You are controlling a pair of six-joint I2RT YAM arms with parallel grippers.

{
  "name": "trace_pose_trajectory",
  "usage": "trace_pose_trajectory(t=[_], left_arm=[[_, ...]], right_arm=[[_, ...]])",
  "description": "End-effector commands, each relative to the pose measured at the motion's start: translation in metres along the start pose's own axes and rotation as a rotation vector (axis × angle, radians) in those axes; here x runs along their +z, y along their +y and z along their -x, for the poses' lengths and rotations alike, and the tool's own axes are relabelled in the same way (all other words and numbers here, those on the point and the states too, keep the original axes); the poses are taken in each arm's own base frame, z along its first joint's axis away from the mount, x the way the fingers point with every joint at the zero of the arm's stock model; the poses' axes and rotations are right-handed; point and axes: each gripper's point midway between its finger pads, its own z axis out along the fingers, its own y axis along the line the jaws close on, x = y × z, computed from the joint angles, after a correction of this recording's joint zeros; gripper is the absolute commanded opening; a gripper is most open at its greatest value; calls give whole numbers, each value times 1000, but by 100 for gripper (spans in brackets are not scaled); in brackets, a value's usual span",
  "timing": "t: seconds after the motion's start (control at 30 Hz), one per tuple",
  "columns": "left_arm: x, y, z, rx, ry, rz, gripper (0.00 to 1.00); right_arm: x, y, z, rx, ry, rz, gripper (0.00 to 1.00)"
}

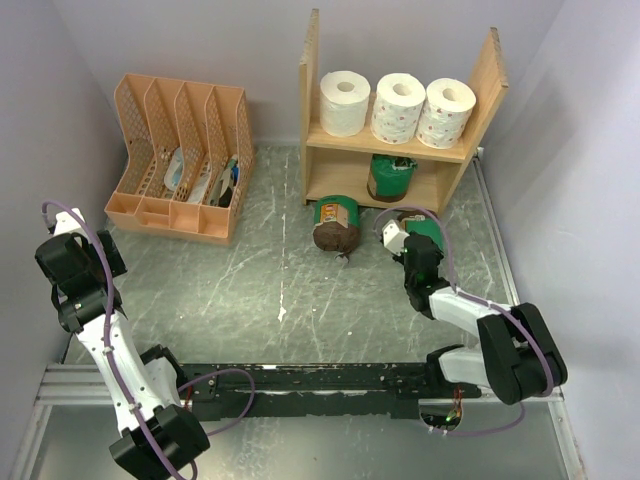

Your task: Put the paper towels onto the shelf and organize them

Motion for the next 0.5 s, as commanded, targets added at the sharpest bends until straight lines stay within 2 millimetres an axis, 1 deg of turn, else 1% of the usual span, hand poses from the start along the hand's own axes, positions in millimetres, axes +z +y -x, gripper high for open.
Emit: trace_pose_trajectory(t=[0.0, 0.1, 0.17, 0.23, 0.33, 0.47], left_arm=[[-2, 1, 7, -1, -18, -8, 90], [-2, 1, 7, 0, -19, -8, 90], [-2, 0, 7, -1, -17, -9, 90], [-2, 0, 7, 0, -17, -10, 90], [-2, 1, 6, 0, -16, -8, 90], [-2, 0, 7, -1, -15, -9, 90]], right_arm=[[4, -20, 5, 20, -1, -108, 26], [3, -25, 7, 40, -9, -124, 13], [2, -28, 11, 58, -17, -126, 9], [-1, -32, 14, 75, -21, -120, 1], [-10, -42, 22, 107, -22, -87, 0], [-25, -61, 37, 183, -8, -38, 0]])
